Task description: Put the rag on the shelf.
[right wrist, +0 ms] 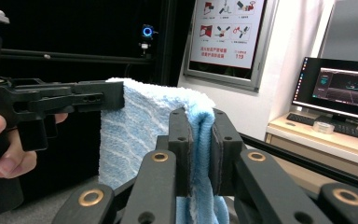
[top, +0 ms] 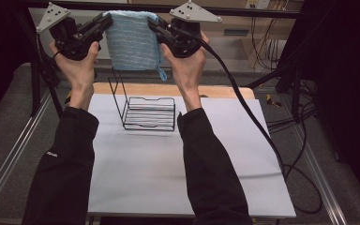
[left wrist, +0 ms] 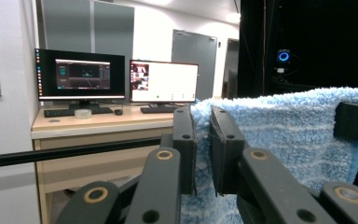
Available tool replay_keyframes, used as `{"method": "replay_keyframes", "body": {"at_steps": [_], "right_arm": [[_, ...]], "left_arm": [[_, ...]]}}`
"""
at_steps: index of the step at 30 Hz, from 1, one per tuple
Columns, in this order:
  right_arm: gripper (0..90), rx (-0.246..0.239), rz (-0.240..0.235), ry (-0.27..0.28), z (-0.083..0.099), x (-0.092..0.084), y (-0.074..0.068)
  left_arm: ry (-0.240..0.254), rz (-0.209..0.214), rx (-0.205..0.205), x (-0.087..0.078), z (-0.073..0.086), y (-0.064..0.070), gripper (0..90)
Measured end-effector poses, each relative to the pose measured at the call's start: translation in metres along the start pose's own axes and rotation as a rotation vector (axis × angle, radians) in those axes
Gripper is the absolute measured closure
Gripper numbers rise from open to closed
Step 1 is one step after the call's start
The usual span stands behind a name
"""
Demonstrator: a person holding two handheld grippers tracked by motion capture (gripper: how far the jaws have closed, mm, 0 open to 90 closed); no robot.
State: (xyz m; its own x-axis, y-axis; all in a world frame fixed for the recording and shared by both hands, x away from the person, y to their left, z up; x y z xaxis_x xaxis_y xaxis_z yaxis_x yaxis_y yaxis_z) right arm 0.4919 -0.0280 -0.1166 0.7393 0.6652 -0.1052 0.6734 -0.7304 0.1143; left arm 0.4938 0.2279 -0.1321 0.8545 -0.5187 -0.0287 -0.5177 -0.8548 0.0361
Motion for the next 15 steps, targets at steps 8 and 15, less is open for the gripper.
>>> {"method": "replay_keyframes", "body": {"at_steps": [8,15], "right_arm": [[81.8,0.009,0.001,-0.02,0.006,0.019,0.008],[81.8,-0.009,0.011,-0.064,0.016,0.03,0.008]], "left_arm": [[-0.013,-0.013,-0.023,0.014,0.008,-0.013,81.6],[-0.046,-0.014,-0.018,0.019,0.023,-0.022,81.6]]}}
Point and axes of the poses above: each handheld gripper's, and its own axes: x roughly forward along the jaws, z roughly out of its underside, y roughly to its right, the point moved 1 cm from there along x, roughly forward along the jaws, and after that the axes turned 9 degrees about -y, right-handed, at the moved point
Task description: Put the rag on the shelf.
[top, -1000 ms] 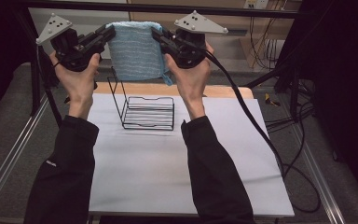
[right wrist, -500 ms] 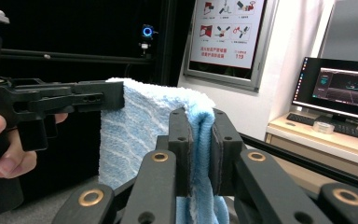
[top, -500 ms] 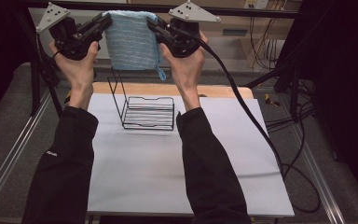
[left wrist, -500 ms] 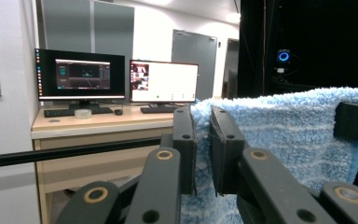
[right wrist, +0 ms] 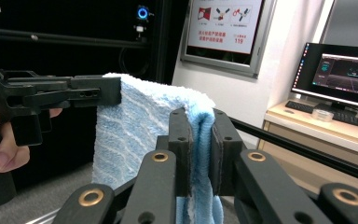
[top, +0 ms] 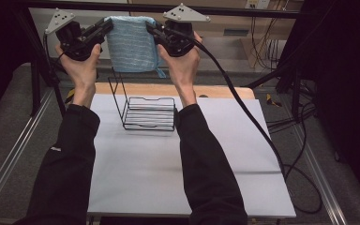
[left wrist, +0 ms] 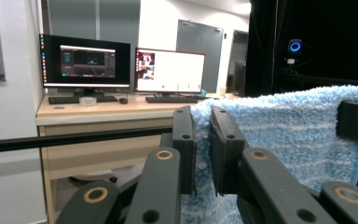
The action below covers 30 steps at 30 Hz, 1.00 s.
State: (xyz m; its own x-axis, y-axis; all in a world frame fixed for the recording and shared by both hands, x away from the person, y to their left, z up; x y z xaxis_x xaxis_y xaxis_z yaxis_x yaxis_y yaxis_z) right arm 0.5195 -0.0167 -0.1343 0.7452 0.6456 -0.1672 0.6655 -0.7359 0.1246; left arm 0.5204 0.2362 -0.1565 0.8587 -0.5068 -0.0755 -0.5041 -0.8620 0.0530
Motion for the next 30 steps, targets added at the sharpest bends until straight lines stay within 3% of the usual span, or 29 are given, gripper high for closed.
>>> {"method": "replay_keyframes", "body": {"at_steps": [7,17,30], "right_arm": [[81.7,-0.015,0.011,-0.045,0.007,0.006,0.0],[81.8,0.073,-0.028,-0.079,0.039,0.013,0.012],[81.6,0.074,-0.051,-0.131,0.066,0.01,0.016]], "left_arm": [[-0.019,0.007,0.001,0.001,0.009,-0.003,81.6],[-0.093,0.027,0.014,0.012,0.032,-0.003,81.5],[-0.163,0.064,0.041,0.015,0.055,-0.001,81.4]]}}
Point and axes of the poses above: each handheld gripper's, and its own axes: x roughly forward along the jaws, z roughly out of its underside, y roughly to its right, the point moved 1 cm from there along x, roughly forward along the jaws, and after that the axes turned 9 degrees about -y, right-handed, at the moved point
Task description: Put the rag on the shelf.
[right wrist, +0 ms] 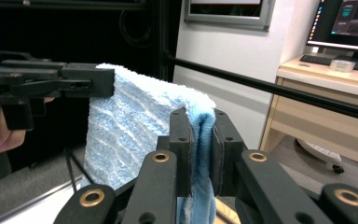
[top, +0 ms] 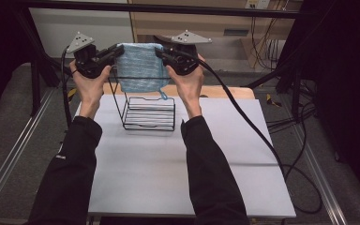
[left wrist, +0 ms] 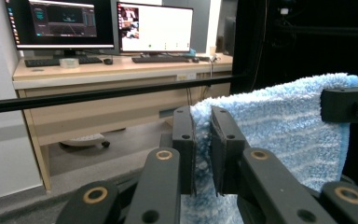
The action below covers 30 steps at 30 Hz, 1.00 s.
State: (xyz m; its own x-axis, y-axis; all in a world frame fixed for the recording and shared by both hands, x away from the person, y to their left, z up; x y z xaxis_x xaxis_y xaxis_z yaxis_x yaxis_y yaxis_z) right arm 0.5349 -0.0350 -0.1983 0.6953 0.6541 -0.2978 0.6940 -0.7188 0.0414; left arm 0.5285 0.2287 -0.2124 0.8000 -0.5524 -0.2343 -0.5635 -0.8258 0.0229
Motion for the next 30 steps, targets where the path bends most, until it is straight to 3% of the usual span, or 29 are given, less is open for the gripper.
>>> {"method": "replay_keyframes", "body": {"at_steps": [7,14,16,30], "right_arm": [[81.4,-0.008,-0.026,-0.018,0.014,-0.007,-0.003],[81.4,-0.021,-0.051,-0.013,0.014,-0.013,-0.007],[81.4,-0.026,-0.056,-0.014,0.014,-0.014,-0.008],[81.0,-0.07,-0.086,-0.074,0.02,-0.019,-0.018]], "left_arm": [[-0.013,0.037,0.039,-0.008,0.01,0.003,81.1],[-0.013,0.058,0.069,-0.019,0.008,0.006,81.1],[-0.013,0.046,0.09,-0.021,0.008,0.005,81.0],[-0.072,0.096,0.093,-0.032,0.02,0.006,80.5]]}}
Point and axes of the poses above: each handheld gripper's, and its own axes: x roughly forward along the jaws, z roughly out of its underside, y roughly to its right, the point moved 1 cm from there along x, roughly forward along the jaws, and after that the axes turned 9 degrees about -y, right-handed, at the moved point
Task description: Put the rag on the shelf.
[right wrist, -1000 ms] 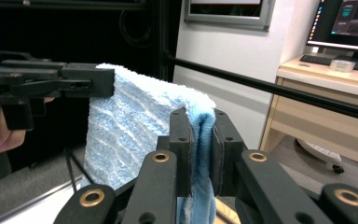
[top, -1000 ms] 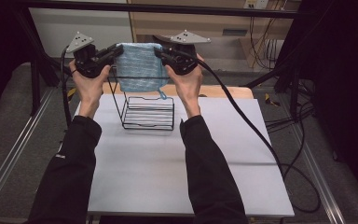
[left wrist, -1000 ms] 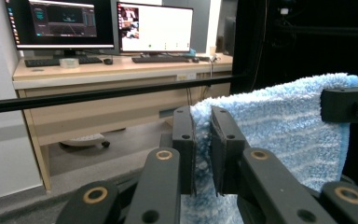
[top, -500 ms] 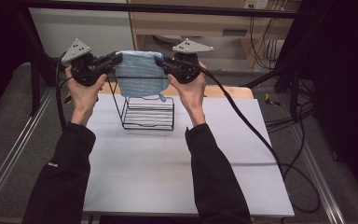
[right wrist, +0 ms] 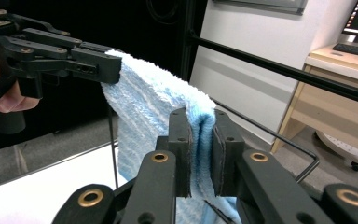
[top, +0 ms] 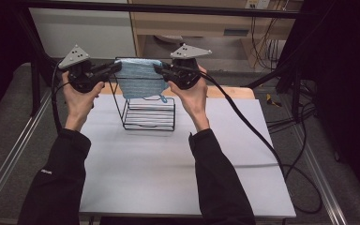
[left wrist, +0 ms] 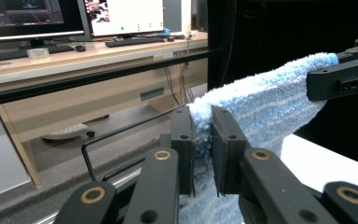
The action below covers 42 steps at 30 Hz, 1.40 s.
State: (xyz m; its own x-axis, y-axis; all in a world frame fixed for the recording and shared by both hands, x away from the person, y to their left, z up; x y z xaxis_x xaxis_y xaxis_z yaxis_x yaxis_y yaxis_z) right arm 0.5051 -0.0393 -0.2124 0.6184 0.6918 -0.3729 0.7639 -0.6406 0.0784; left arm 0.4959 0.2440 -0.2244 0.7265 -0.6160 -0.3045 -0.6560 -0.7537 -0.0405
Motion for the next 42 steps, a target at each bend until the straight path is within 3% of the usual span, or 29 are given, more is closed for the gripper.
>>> {"method": "replay_keyframes", "body": {"at_steps": [7,13,21,24,28,33,36,38,42], "right_arm": [[80.7,0.004,-0.028,-0.036,0.005,-0.002,-0.006],[80.6,0.009,-0.044,-0.074,0.011,-0.002,-0.008],[80.4,0.004,-0.047,-0.091,0.013,-0.001,-0.011],[80.4,0.004,-0.05,-0.088,0.014,-0.001,-0.01],[80.4,0.003,-0.059,-0.09,0.016,-0.001,-0.01],[80.0,-0.01,-0.061,-0.096,0.018,-0.001,-0.012],[79.3,-0.022,-0.066,-0.104,0.019,-0.001,-0.012],[78.7,-0.026,-0.07,-0.108,0.021,-0.001,-0.011],[76.1,-0.025,-0.078,-0.114,0.023,0.0,-0.012]], "left_arm": [[-0.053,0.025,0.0,-0.006,0.002,0.003,79.5],[-0.11,0.023,0.014,-0.01,0.003,0.009,78.5],[-0.171,0.036,-0.023,-0.016,-0.001,0.01,74.2],[-0.154,0.023,-0.036,-0.024,-0.009,0.008,71.2],[-0.104,0.041,-0.104,-0.029,-0.016,0.004,71.4],[-0.172,0.046,-0.116,-0.017,-0.014,0.002,77.0],[-0.207,0.094,-0.139,-0.012,-0.01,0.003,81.7],[-0.242,0.122,-0.129,-0.011,-0.006,0.004,85.4],[-0.318,0.139,-0.088,-0.007,0.0,0.008,88.5]]}}
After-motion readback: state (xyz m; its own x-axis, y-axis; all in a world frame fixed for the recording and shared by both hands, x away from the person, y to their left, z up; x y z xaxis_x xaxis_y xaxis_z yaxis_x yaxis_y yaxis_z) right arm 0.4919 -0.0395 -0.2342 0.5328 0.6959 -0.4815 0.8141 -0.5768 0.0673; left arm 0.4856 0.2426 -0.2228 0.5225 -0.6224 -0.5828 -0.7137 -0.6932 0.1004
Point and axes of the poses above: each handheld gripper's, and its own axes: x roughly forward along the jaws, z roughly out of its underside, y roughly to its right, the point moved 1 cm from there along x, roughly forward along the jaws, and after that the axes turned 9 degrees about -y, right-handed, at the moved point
